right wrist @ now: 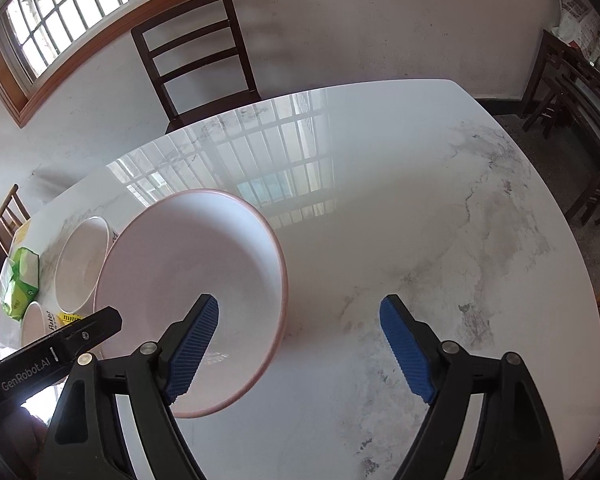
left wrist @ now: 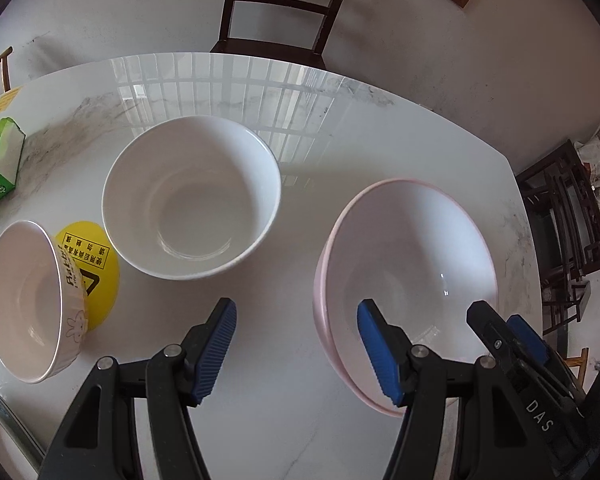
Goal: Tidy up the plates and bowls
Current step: 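Move both tools to the pink bowl and close on its rim, then lift the pink bowl with both tools and carry it toward the plate stack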
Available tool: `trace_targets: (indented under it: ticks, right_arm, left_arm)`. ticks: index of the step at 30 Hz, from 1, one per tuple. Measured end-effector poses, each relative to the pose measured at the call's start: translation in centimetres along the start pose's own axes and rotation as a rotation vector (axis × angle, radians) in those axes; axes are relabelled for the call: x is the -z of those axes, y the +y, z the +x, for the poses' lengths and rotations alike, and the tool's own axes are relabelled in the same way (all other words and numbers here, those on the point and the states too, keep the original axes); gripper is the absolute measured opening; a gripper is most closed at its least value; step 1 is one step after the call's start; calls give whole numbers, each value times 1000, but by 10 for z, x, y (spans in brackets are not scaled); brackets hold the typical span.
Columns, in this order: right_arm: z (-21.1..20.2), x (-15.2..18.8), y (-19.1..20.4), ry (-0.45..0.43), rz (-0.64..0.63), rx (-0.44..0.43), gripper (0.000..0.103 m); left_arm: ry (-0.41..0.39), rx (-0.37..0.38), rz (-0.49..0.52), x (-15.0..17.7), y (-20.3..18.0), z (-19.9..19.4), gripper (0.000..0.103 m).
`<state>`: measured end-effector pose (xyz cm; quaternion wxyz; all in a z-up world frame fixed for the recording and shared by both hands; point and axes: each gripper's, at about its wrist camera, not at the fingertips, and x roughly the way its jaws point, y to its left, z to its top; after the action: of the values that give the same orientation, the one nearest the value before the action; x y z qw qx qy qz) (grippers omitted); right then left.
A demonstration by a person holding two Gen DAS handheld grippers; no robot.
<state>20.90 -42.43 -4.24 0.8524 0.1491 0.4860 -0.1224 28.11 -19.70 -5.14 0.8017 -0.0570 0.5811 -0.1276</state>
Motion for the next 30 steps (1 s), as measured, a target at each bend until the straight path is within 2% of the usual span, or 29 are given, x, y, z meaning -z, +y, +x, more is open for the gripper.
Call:
trace_targets:
  ticks: [3, 5, 7, 8, 11, 13, 14, 30]
  right_arm:
    - [8, 0, 2, 14, 0, -1, 68]
    - [14, 1, 2, 31, 8, -7, 54]
    - [20, 3, 0, 47, 17, -9, 46]
    - [23, 4, -1, 53, 25, -17, 39]
    - [29, 8, -4, 72, 48, -54, 25]
    - [30, 10, -4, 74, 54, -79, 20]
    - [30, 10, -2, 75, 52, -87, 17]
    - [13, 30, 2, 83, 50, -66, 15]
  left_arm:
    - [3, 0, 6, 0, -2, 6, 64]
    - [2, 5, 4, 0, -3, 8, 64]
    - [0, 11, 14, 0, -5, 10, 64]
    - [-3, 12, 20, 2, -7, 10, 59]
    - [16, 40, 22, 7, -9, 13, 32]
    - [27, 57, 25, 9, -8, 16, 28]
    - [26, 56, 33, 10, -10, 17, 21]
    - [20, 65, 56, 20, -7, 6, 19]
